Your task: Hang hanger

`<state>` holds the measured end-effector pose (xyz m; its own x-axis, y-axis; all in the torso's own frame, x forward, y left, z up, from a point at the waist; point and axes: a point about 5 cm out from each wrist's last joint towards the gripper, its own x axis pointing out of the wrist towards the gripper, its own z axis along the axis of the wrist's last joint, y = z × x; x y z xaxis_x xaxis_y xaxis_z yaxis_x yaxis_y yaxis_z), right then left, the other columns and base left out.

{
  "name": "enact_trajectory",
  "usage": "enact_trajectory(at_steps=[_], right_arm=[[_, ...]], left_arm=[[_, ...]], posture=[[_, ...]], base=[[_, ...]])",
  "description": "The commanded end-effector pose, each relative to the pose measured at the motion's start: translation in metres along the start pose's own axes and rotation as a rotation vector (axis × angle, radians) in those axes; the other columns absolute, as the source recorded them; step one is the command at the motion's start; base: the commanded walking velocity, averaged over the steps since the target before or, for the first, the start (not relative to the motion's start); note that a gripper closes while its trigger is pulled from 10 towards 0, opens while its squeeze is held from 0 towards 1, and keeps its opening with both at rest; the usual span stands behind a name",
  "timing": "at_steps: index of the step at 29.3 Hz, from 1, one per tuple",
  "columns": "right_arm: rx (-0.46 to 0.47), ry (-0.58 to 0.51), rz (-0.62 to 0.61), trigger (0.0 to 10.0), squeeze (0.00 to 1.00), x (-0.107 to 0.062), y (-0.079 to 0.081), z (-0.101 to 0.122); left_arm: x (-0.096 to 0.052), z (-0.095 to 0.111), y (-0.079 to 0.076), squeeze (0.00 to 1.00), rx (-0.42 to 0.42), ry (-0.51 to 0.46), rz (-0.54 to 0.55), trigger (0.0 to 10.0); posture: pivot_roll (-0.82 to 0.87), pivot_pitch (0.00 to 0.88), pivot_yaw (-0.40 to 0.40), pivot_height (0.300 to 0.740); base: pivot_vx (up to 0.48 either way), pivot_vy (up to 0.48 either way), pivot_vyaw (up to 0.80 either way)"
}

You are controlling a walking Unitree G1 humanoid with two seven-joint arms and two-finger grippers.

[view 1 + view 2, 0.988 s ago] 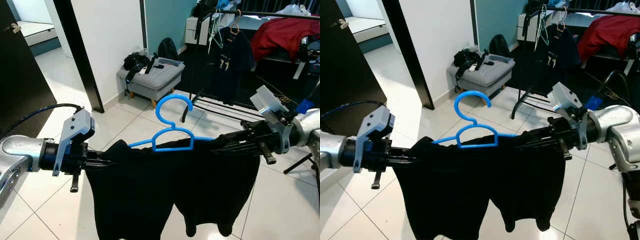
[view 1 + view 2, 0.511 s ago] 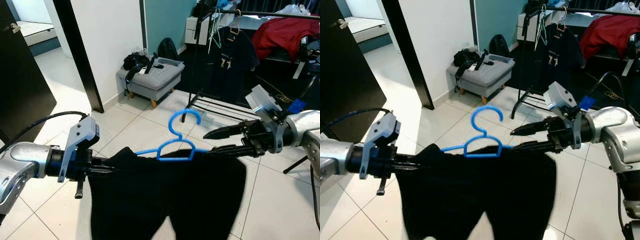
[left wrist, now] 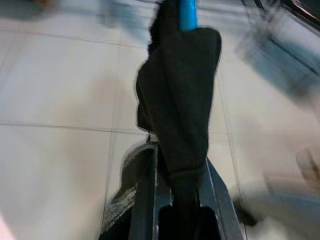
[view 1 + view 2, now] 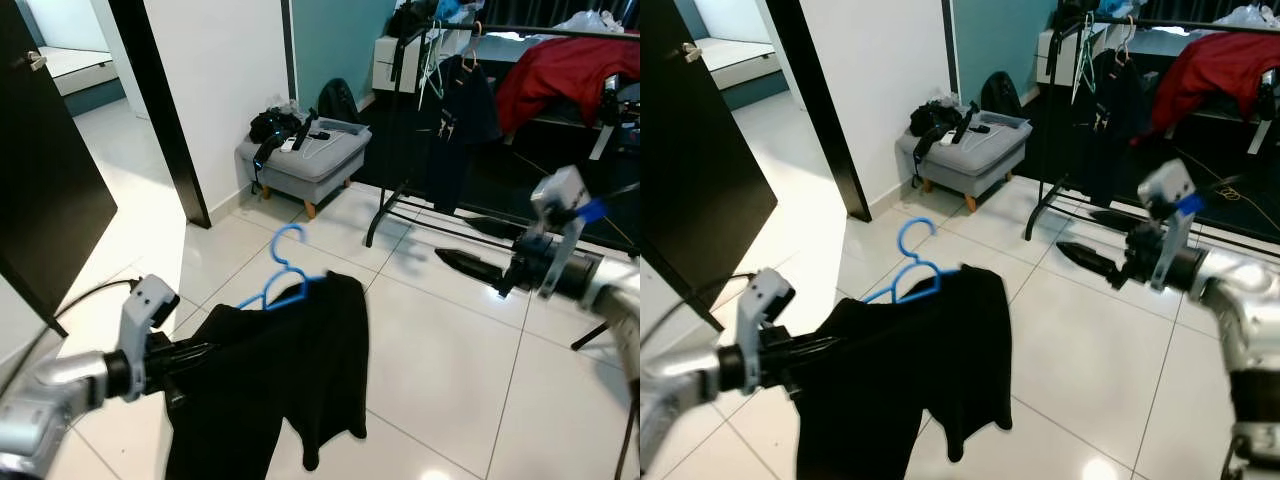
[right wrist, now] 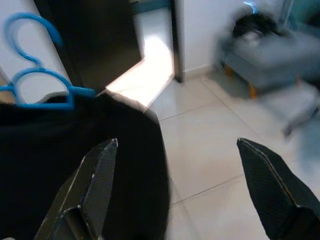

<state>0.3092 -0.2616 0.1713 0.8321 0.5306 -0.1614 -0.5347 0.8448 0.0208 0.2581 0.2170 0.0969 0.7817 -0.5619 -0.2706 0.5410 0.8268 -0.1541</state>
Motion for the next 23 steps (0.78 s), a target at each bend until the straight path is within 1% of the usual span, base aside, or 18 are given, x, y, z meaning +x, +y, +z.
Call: enact_trajectory(at_steps=[1,2,3,4,5,6,7,9,10,11,13,14,17,18,19,20,21,23], right_arm=[[0.048,0.045,-0.066,10.0,0.0,0.0,0.0,-0.016],[0.165,0.037,-0.13,10.0,0.0,0.003,0.014,-0.045],[0.165,0.037,-0.13,10.0,0.0,0.003,0.014,-0.045],[0.247,0.023,-0.183,10.0,0.0,0.003,0.026,-0.065],[0.313,0.019,-0.236,10.0,0.0,0.004,0.042,-0.087],[0.313,0.019,-0.236,10.0,0.0,0.004,0.042,-0.087],[0.352,0.036,-0.264,10.0,0.0,0.004,0.057,-0.106],[0.352,0.036,-0.264,10.0,0.0,0.004,0.057,-0.106],[0.333,0.053,-0.264,10.0,0.0,0.005,0.066,-0.112],[0.336,0.055,-0.285,10.0,0.0,0.006,0.064,-0.114],[0.342,0.058,-0.296,10.0,0.0,0.007,0.062,-0.115],[0.343,0.054,-0.307,10.0,0.0,0.007,0.06,-0.114],[0.341,0.044,-0.32,10.0,0.0,0.009,0.06,-0.112],[0.343,0.03,-0.326,10.0,0.0,0.01,0.061,-0.111],[0.343,0.03,-0.326,10.0,0.0,0.01,0.061,-0.111],[0.335,0.024,-0.337,10.0,0.0,0.01,0.062,-0.11],[0.335,0.024,-0.337,10.0,0.0,0.01,0.062,-0.11],[0.32,0.023,-0.357,10.0,0.0,0.01,0.063,-0.109]], left_arm=[[0.0,0.006,0.003,0.0,-0.002,-0.07,0.081,10.0],[0.004,-0.004,-0.01,0.0,-0.079,-0.136,0.141,10.0],[0.004,-0.004,-0.01,0.0,-0.079,-0.136,0.141,10.0],[0.006,-0.011,-0.021,0.0,-0.117,-0.168,0.178,10.0],[0.008,-0.017,-0.033,0.0,-0.095,-0.175,0.193,10.0],[0.008,-0.017,-0.033,0.0,-0.095,-0.175,0.193,10.0],[0.009,-0.018,-0.04,0.0,-0.086,-0.19,0.209,10.0],[0.009,-0.018,-0.04,0.0,-0.086,-0.19,0.209,10.0],[0.009,-0.018,-0.04,0.0,-0.075,-0.206,0.237,10.0],[0.009,-0.017,-0.037,0.0,-0.08,-0.227,0.262,10.0],[0.01,-0.017,-0.035,0.0,-0.09,-0.244,0.276,10.0],[0.012,-0.016,-0.034,0.0,-0.084,-0.25,0.28,10.0],[0.014,-0.014,-0.036,0.0,-0.083,-0.268,0.289,10.0],[0.016,-0.011,-0.035,0.0,-0.079,-0.289,0.313,10.0],[0.016,-0.011,-0.035,0.0,-0.079,-0.289,0.313,10.0],[0.017,-0.008,-0.035,0.0,-0.067,-0.303,0.33,10.0],[0.017,-0.008,-0.035,0.0,-0.067,-0.303,0.33,10.0],[0.022,-0.005,-0.037,0.0,-0.046,-0.311,0.33,10.0]], posture=[[-0.09,0.0,0.071,0.731],[-0.09,0.0,0.068,0.731],[-0.09,0.0,0.068,0.731],[-0.09,0.0,0.064,0.731],[-0.09,0.0,0.059,0.731],[-0.09,0.0,0.059,0.731],[-0.09,0.0,0.059,0.731],[-0.09,0.0,0.059,0.731],[-0.08,0.0,0.054,0.731],[-0.1,0.0,0.049,0.731],[-0.1,0.0,0.045,0.731],[-0.1,0.0,0.045,0.731],[-0.1,0.0,0.043,0.731],[-0.1,0.0,0.042,0.731],[-0.1,0.0,0.042,0.731],[-0.1,0.0,0.042,0.731],[-0.1,0.0,0.042,0.731],[-0.12,0.0,0.048,0.731]], base=[[0.0,0.0,-0.59],[0.0,0.0,-0.75],[0.0,0.0,-0.75],[0.0,0.0,-0.76],[0.0,0.0,-0.76],[0.0,0.0,-0.76],[0.0,0.0,-0.76],[0.0,0.0,-0.76],[0.0,0.0,-0.74],[0.0,0.0,-0.76],[0.0,0.0,-0.76],[0.0,0.0,-0.76],[0.0,0.0,-0.76],[0.48,0.0,-0.76],[0.48,0.0,-0.76],[0.48,0.0,0.0],[0.48,0.0,0.0],[0.48,0.0,0.0]])
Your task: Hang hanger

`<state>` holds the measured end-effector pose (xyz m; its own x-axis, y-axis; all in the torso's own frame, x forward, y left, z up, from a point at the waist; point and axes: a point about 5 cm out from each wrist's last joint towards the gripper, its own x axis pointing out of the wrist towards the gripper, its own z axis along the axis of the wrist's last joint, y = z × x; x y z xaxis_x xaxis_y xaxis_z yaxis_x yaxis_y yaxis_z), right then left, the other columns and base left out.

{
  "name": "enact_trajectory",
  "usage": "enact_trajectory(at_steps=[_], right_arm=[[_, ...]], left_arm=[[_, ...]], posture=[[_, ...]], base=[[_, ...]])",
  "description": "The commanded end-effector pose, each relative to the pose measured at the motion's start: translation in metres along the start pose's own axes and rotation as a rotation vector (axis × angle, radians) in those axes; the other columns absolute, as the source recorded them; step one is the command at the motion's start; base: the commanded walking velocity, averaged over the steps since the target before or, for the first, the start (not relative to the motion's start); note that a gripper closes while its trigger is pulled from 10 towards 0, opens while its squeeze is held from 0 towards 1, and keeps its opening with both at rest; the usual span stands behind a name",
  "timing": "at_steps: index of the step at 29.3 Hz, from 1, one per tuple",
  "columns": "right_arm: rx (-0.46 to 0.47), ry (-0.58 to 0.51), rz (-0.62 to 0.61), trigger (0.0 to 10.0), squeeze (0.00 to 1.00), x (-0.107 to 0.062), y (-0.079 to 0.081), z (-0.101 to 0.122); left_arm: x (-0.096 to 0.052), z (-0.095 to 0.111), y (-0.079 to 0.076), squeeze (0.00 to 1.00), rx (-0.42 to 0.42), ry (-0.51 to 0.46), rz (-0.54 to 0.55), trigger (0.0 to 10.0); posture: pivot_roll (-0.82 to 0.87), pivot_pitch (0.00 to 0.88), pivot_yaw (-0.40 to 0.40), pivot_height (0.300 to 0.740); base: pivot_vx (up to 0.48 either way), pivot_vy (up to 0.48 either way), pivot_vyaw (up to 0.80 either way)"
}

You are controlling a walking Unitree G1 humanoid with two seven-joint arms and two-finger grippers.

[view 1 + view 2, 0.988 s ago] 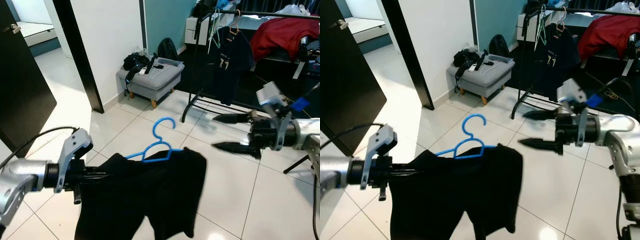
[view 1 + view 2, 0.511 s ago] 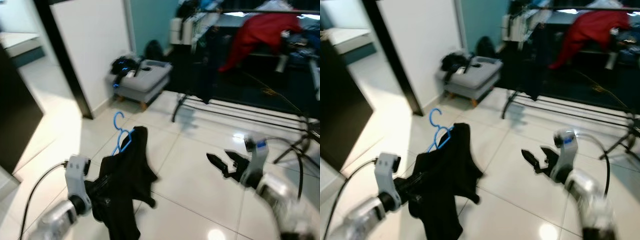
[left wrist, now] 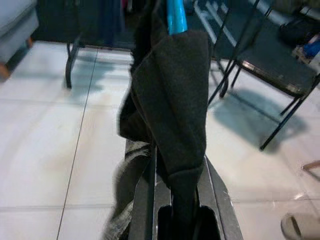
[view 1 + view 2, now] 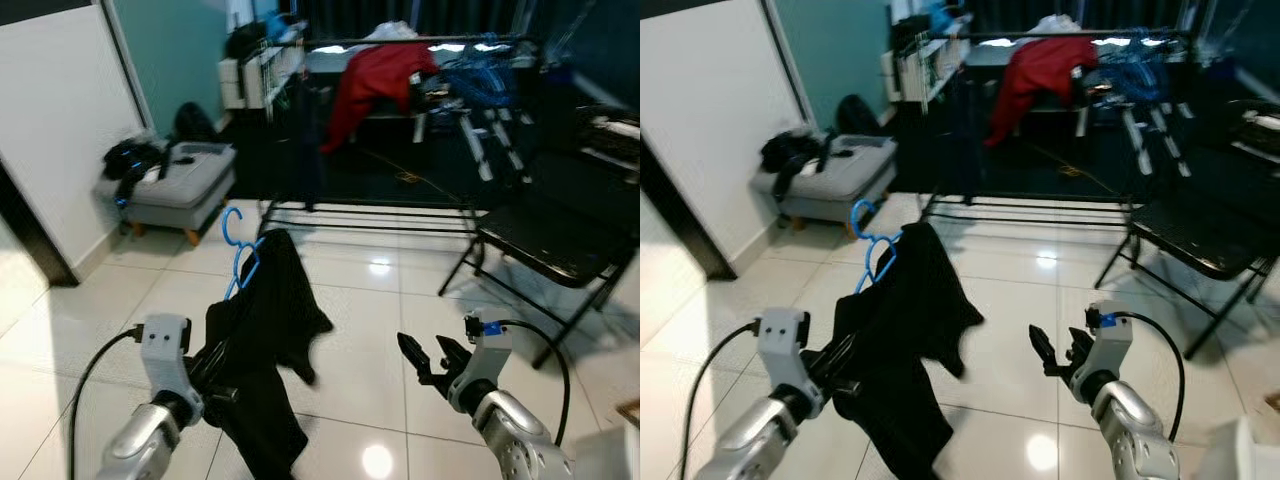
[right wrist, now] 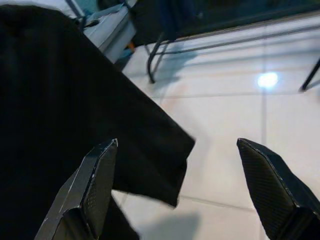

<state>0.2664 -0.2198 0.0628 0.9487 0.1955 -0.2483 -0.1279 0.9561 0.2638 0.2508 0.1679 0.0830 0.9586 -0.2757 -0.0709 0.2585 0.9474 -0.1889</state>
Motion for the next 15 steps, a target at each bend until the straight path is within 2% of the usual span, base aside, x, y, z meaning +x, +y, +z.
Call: enact_trajectory(at_steps=[1,9,15], right_arm=[[-0.005,-0.011,0.012,10.0,0.0,0.003,0.009,-0.001],[-0.012,-0.016,-0.012,10.0,0.0,0.003,0.008,-0.003],[-0.008,-0.017,-0.007,10.0,0.0,0.004,0.01,-0.004]], left_arm=[[0.0,0.01,0.006,0.0,0.037,-0.061,0.024,10.0],[0.005,0.007,-0.001,0.0,0.067,-0.047,-0.011,10.0],[0.012,0.012,-0.006,0.0,0.043,-0.064,-0.018,10.0]], posture=[[-0.12,0.0,0.048,0.731],[-0.13,0.0,0.066,0.731],[-0.13,0.0,0.071,0.731]], base=[[0.48,0.0,0.0],[0.48,0.0,0.0],[0.48,0.0,-0.8]])
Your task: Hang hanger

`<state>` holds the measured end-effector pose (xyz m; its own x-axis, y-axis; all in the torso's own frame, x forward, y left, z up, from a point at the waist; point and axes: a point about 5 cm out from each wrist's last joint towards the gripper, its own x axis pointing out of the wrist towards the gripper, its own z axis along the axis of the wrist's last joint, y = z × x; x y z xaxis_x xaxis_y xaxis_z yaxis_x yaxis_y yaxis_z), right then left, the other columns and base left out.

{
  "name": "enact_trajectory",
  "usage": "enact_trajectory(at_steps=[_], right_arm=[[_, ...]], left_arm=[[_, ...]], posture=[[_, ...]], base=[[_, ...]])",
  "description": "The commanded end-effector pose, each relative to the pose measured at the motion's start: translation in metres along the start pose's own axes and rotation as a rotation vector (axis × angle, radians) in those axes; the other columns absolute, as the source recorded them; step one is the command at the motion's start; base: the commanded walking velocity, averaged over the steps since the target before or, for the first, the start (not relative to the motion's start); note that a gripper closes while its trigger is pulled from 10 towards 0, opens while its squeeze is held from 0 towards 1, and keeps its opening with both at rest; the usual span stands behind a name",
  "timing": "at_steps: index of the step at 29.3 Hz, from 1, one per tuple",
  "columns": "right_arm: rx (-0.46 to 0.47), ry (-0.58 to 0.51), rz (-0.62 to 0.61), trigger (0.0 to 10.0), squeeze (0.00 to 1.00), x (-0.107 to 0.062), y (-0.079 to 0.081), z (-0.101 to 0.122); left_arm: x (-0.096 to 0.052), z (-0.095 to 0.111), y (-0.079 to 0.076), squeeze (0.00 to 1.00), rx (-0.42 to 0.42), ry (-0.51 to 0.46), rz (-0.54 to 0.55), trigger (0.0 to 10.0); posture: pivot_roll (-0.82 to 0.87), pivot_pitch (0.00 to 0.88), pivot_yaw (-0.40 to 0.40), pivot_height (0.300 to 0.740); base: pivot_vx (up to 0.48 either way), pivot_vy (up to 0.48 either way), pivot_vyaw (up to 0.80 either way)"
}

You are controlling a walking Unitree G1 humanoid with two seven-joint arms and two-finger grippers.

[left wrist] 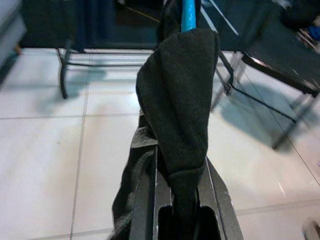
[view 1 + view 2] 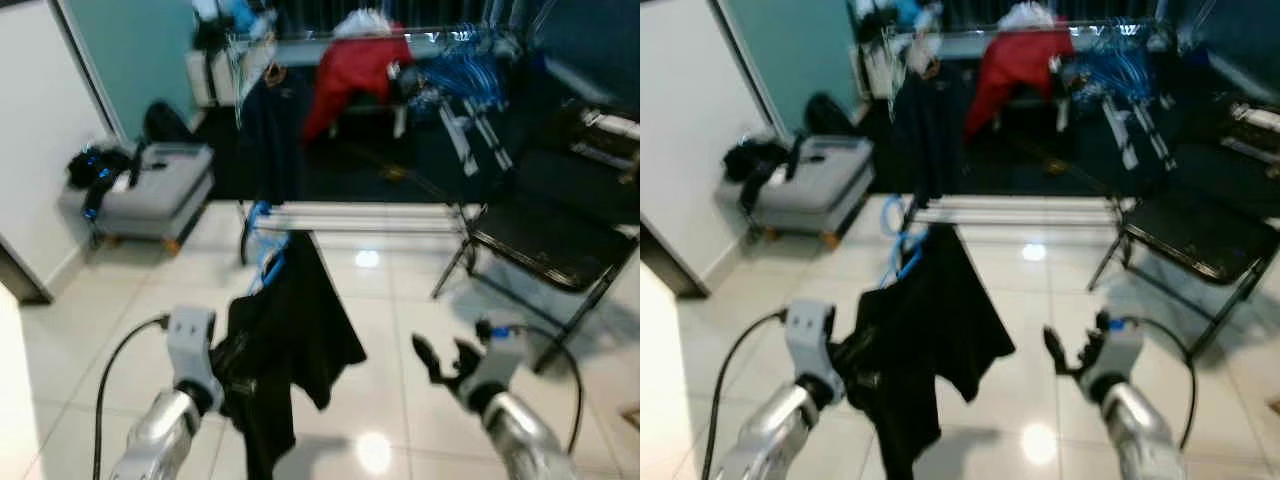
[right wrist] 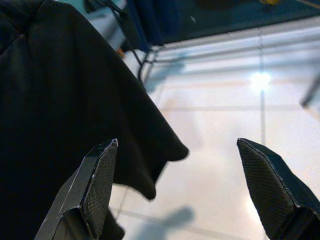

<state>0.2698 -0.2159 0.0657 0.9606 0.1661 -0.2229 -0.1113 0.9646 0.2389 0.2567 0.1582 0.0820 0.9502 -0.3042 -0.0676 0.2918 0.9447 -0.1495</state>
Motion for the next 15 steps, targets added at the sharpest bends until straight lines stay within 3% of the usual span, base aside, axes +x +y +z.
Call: enact_trajectory(at_steps=[1,9,11,15], right_arm=[[0.015,0.017,0.019,10.0,0.0,0.001,0.007,-0.007],[0.024,0.008,0.021,10.0,0.0,0.001,0.01,-0.006],[0.026,0.005,0.021,10.0,0.0,0.001,0.01,-0.007],[0.021,0.001,0.023,10.0,0.0,0.002,0.011,-0.006]], left_arm=[[0.007,0.019,-0.003,0.0,0.001,-0.082,-0.002,10.0],[0.025,0.037,-0.029,0.0,0.008,-0.141,-0.054,10.0],[0.031,0.041,-0.032,0.0,-0.039,-0.158,-0.035,10.0],[0.039,0.046,-0.036,0.0,-0.071,-0.171,-0.001,10.0]], posture=[[-0.13,0.0,0.071,0.731],[-0.13,0.0,0.078,0.731],[-0.13,0.0,0.08,0.731],[-0.15,0.0,0.089,0.731]], base=[[0.48,0.0,-0.8],[0.48,0.0,-0.8],[0.48,0.0,-0.8],[0.48,0.0,0.0]])
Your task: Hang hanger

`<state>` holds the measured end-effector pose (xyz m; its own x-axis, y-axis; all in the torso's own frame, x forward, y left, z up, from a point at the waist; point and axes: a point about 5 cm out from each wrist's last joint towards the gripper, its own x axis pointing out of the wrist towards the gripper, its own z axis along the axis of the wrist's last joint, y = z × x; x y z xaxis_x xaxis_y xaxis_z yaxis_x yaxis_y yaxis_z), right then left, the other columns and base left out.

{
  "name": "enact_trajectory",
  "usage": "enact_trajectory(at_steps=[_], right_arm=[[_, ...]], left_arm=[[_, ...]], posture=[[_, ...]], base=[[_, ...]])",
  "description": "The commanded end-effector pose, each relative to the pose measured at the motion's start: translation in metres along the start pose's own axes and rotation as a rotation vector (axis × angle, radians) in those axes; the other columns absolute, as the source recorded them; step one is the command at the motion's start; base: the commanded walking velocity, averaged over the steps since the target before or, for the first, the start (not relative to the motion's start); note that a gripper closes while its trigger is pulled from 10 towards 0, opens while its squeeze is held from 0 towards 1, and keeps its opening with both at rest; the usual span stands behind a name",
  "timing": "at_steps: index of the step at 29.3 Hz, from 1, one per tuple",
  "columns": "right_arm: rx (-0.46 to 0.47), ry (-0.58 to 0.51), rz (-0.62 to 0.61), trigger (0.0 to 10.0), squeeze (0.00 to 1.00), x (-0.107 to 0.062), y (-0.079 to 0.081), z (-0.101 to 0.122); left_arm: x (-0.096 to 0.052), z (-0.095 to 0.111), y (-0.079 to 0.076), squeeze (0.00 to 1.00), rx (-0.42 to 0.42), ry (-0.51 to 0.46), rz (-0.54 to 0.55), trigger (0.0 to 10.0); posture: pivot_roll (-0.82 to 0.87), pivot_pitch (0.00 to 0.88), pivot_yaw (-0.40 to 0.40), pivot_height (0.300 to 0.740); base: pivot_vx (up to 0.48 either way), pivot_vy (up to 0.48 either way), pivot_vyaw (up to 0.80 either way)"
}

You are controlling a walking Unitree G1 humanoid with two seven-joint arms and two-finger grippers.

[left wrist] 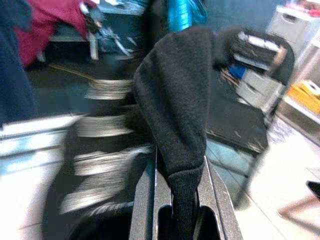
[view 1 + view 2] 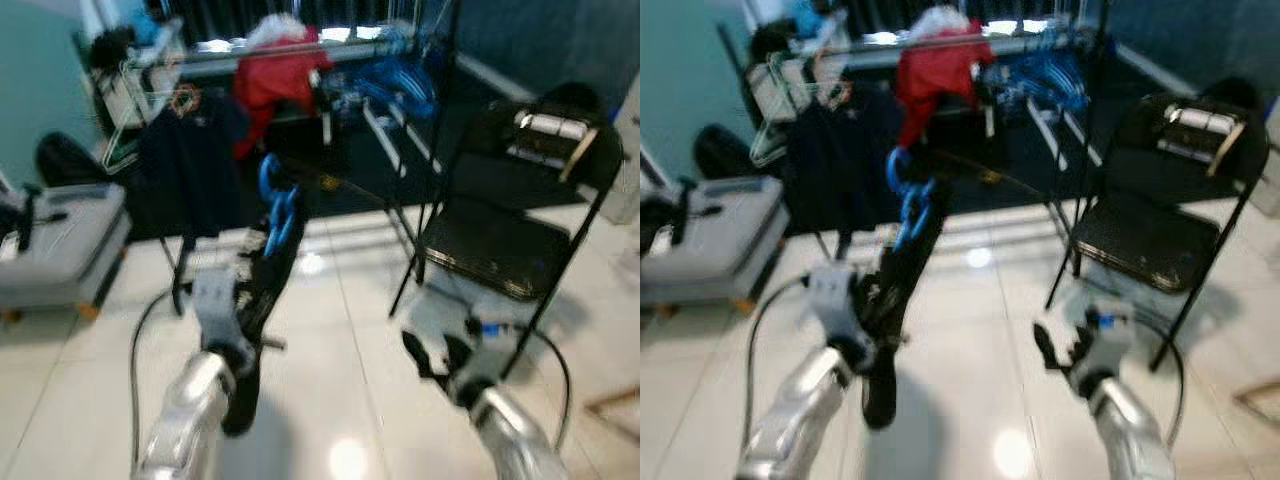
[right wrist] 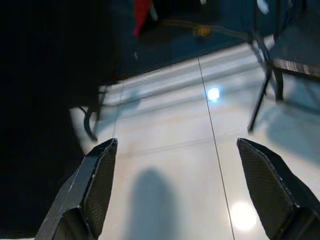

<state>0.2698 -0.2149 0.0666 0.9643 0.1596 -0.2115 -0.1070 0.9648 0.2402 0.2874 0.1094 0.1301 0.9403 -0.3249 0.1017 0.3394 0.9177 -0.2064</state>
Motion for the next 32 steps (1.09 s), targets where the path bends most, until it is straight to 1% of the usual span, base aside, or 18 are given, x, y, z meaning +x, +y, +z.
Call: enact_trajectory(at_steps=[1,2,3,5,6,7,8,12,17,18,19,21,23,26,32], right_arm=[[0.019,0.014,0.027,10.0,0.0,0.002,0.01,-0.007],[0.02,0.011,0.03,10.0,0.0,0.003,0.01,-0.007],[0.02,0.007,0.035,10.0,0.0,0.003,0.011,-0.007],[0.02,0.007,0.035,10.0,0.0,0.003,0.011,-0.007],[0.021,0.006,0.037,10.0,0.0,0.004,0.012,-0.007],[0.021,0.006,0.037,10.0,0.0,0.004,0.012,-0.007],[0.021,0.006,0.037,10.0,0.0,0.004,0.012,-0.007],[0.023,0.001,0.034,10.0,0.0,0.005,0.011,-0.006],[0.024,0.001,0.033,10.0,0.0,0.005,0.011,-0.006],[0.025,0.002,0.032,10.0,0.0,0.005,0.01,-0.006],[0.025,0.002,0.032,10.0,0.0,0.005,0.01,-0.006],[0.026,0.004,0.033,10.0,0.0,0.005,0.01,-0.006],[0.026,0.004,0.033,10.0,0.0,0.005,0.01,-0.006],[0.027,0.005,0.035,10.0,0.0,0.006,0.01,-0.006],[0.029,0.002,0.039,10.0,0.0,0.006,0.012,-0.006]], left_arm=[[-0.002,0.002,0.009,0.0,-0.007,-0.01,0.052,10.0],[0.002,0.004,0.007,0.0,-0.01,-0.014,0.062,10.0],[0.011,0.004,0.004,0.0,-0.007,-0.003,0.09,10.0],[0.011,0.004,0.004,0.0,-0.007,-0.003,0.09,10.0],[0.014,0.004,0.004,0.0,-0.018,0.002,0.109,10.0],[0.014,0.004,0.004,0.0,-0.018,0.002,0.109,10.0],[0.017,0.005,0.003,0.0,-0.013,0.004,0.116,10.0],[0.025,0.004,-0.004,0.0,-0.02,0.01,0.114,10.0],[0.026,0.004,-0.006,0.0,-0.015,0.012,0.104,10.0],[0.027,0.003,-0.01,0.0,-0.018,0.015,0.092,10.0],[0.027,0.003,-0.01,0.0,-0.018,0.015,0.092,10.0],[0.031,0.0,-0.018,0.0,-0.015,0.027,0.078,10.0],[0.031,0.0,-0.018,0.0,-0.015,0.027,0.078,10.0],[0.035,-0.001,-0.024,0.0,-0.013,0.033,0.075,10.0],[0.038,-0.002,-0.025,0.0,-0.001,0.041,0.081,10.0]], posture=[[-0.15,0.0,0.089,0.731],[-0.15,0.0,0.091,0.731],[-0.15,0.0,0.092,0.731],[-0.15,0.0,0.092,0.731],[-0.15,0.0,0.092,0.731],[-0.15,0.0,0.092,0.731],[-0.16,0.0,0.096,0.731],[-0.17,0.0,0.104,0.731],[-0.17,0.0,0.104,0.731],[-0.17,0.0,0.103,0.731],[-0.17,0.0,0.103,0.731],[-0.17,0.0,0.101,0.731],[-0.17,0.0,0.101,0.731],[-0.18,0.0,0.102,0.731],[-0.18,0.0,0.105,0.731]], base=[[0.48,0.0,0.0],[0.48,0.0,0.0],[0.48,0.0,0.0],[0.48,0.0,0.0],[0.48,0.0,0.0],[0.48,0.0,0.0],[0.48,0.0,0.0],[0.48,0.0,0.0],[0.48,0.0,0.0],[0.48,0.0,0.0],[0.48,0.0,0.0],[0.48,0.0,0.0],[0.48,0.0,0.0],[0.48,0.0,0.0],[0.48,0.0,0.0]])
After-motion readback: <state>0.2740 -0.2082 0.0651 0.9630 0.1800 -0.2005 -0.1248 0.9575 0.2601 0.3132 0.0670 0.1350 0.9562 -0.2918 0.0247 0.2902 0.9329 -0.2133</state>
